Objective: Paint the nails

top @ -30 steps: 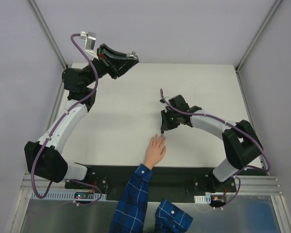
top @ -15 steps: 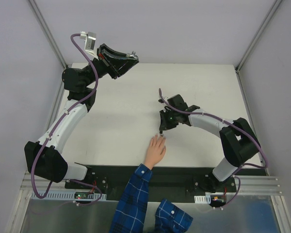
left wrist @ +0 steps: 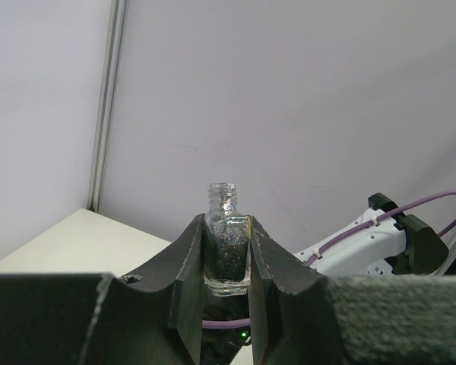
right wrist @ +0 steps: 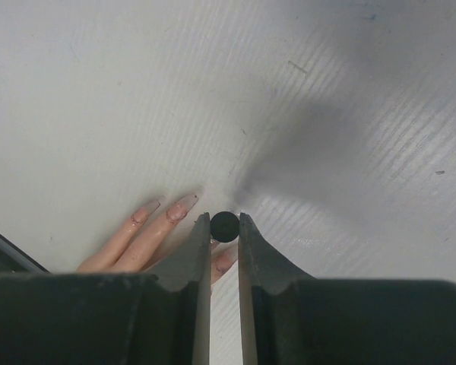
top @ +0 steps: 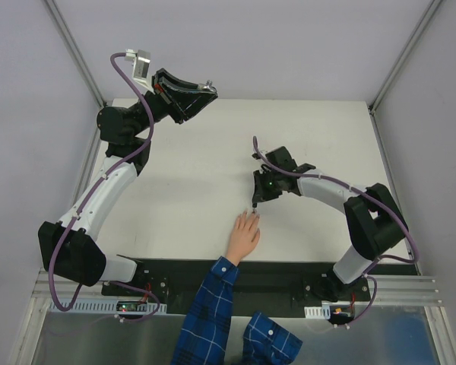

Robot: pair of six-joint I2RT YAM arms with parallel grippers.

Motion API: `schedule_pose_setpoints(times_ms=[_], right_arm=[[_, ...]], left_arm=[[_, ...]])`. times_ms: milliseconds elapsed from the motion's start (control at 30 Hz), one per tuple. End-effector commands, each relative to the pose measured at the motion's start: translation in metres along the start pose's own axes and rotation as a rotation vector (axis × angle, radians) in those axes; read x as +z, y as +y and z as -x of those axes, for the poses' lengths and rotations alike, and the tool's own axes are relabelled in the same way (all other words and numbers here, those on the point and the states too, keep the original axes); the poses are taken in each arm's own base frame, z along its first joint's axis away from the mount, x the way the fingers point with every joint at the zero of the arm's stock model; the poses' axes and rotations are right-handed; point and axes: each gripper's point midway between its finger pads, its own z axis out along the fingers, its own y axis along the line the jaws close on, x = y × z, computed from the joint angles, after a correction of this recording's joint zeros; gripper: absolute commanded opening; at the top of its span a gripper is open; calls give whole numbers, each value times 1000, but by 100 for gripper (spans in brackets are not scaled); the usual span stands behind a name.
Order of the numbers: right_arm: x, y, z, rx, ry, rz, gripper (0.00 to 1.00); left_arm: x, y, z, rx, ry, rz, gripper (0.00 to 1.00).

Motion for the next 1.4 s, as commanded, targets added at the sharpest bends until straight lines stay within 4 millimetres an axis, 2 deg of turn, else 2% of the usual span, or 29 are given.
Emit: schedule_pose_setpoints(times_ms=[0, 567, 733, 833, 1000, 1067, 1100, 1167, 1200, 1300, 1333, 1367], right_arm=[[-3, -3, 11, 16, -28, -11, 0], [0, -12, 12, 32, -21, -28, 0], [-8, -10, 24, 23, -50, -37, 0], [-25, -8, 40, 16, -84, -42, 0], [-78, -2, 67, -14, -175, -42, 0], [-96, -4, 69, -16, -186, -49, 1], [-115, 5, 82, -44, -231, -24, 0], [-134, 11, 87, -54, -241, 5, 0], [-151, 26, 98, -88, -279, 52, 0], [-181, 52, 109, -115, -318, 145, 0], [-203, 65, 122, -120, -373, 178, 1], [-214, 74, 127, -121, -398, 203, 1]], left_arm=[[-3, -23, 22, 105, -36, -49, 0], [0, -20, 23, 102, -36, -50, 0], [-1, -23, 22, 103, -25, -53, 0], [-4, -26, 19, 109, -10, -53, 0], [-10, -36, 15, 118, -3, -75, 0], [-12, -44, 12, 127, 11, -99, 0], [-13, -47, 11, 128, 17, -108, 0], [-18, -54, 5, 138, 45, -129, 0], [-19, -56, 2, 146, 52, -136, 0], [-25, -61, -5, 148, 76, -143, 0], [-26, -62, -7, 144, 80, -144, 0], [-29, -64, -10, 142, 82, -144, 0]])
